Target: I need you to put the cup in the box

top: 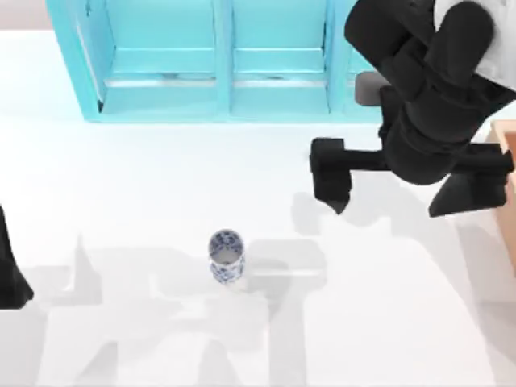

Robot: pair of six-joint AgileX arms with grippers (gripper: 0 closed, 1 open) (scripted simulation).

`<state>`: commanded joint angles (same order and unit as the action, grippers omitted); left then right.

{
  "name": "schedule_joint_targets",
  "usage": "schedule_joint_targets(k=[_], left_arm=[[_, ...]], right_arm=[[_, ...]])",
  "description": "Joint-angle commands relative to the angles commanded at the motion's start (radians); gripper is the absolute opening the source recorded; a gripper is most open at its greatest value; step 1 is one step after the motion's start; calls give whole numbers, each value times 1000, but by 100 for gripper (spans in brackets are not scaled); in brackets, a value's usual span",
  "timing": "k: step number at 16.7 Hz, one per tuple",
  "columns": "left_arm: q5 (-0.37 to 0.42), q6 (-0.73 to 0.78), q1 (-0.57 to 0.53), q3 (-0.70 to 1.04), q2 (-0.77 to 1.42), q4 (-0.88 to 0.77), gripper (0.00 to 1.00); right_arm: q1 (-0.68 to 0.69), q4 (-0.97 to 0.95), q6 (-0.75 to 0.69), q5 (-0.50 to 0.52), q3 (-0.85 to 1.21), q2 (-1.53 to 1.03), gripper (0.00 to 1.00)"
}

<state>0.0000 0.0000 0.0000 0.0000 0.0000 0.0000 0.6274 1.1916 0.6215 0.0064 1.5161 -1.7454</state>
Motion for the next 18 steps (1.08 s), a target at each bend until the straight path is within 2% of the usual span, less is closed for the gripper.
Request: schedule_joint_targets(k=[5,10,14,18], left_arm=[[0,0,0,0,0,0,100],[0,0,0,0,0,0,100],[0,0,0,0,0,0,100],[0,0,0,0,0,0,100]], right_arm=[[151,246,160,33,497,-416,100],[252,379,273,64,912,-676,100],[291,417,318,79,1087,-770,100],[296,421,323,81,1111,-782,100]])
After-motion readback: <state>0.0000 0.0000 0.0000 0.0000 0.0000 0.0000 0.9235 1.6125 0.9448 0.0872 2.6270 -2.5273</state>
